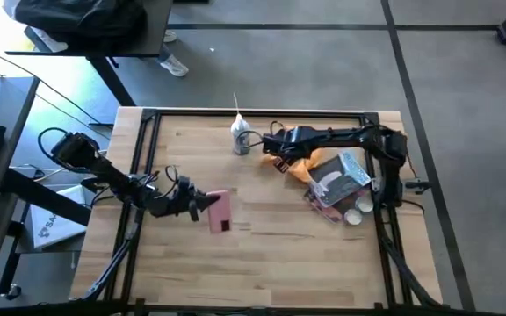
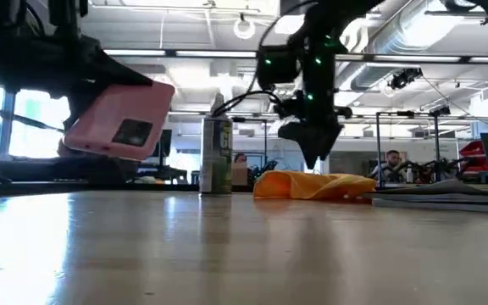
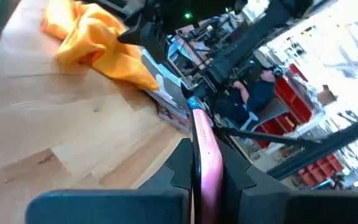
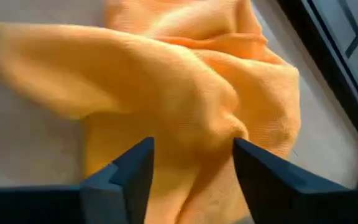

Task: Apply microfiber cloth
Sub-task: Wipe the back and front of the cellphone using the orange microfiber cloth

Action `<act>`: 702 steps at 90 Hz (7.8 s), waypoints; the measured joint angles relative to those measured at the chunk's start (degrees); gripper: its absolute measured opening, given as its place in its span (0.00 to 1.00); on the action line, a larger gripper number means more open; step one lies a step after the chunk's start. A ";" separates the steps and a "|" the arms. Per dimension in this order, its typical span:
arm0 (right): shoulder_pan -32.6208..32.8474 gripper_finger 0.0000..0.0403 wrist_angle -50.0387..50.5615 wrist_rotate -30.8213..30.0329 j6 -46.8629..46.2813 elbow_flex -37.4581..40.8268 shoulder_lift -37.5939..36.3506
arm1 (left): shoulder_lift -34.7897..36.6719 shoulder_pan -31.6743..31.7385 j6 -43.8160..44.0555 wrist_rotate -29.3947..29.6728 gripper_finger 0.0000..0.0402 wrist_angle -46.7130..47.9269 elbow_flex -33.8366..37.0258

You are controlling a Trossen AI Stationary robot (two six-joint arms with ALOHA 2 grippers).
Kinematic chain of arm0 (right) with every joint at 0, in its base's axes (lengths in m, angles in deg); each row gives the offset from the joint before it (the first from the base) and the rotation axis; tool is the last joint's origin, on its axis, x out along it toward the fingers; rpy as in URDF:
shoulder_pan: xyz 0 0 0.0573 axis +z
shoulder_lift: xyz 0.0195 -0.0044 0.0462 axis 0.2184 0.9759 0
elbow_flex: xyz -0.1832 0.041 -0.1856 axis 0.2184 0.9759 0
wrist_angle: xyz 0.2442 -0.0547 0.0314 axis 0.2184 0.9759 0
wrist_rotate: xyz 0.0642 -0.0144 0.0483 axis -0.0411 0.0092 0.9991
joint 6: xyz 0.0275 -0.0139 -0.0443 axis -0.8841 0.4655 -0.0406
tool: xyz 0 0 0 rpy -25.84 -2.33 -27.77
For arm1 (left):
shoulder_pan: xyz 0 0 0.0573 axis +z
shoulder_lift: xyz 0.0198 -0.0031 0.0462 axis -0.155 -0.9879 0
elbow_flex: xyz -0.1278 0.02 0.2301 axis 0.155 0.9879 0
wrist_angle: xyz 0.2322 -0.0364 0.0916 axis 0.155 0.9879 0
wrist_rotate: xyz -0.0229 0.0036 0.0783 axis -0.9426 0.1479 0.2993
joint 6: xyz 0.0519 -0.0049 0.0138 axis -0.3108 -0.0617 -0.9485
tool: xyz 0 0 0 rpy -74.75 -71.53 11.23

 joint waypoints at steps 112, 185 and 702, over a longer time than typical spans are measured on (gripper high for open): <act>8.29 0.01 -34.28 -7.68 18.33 30.91 -17.63 | -9.08 15.40 25.45 -0.13 0.04 14.72 -7.93; 24.27 0.00 -65.17 18.23 37.23 19.62 -8.58 | -17.38 15.52 17.13 -10.67 0.04 2.68 -15.68; 28.10 0.00 -78.48 9.84 57.16 19.53 -15.65 | 0.28 14.49 -3.64 -15.47 0.04 -2.96 -19.23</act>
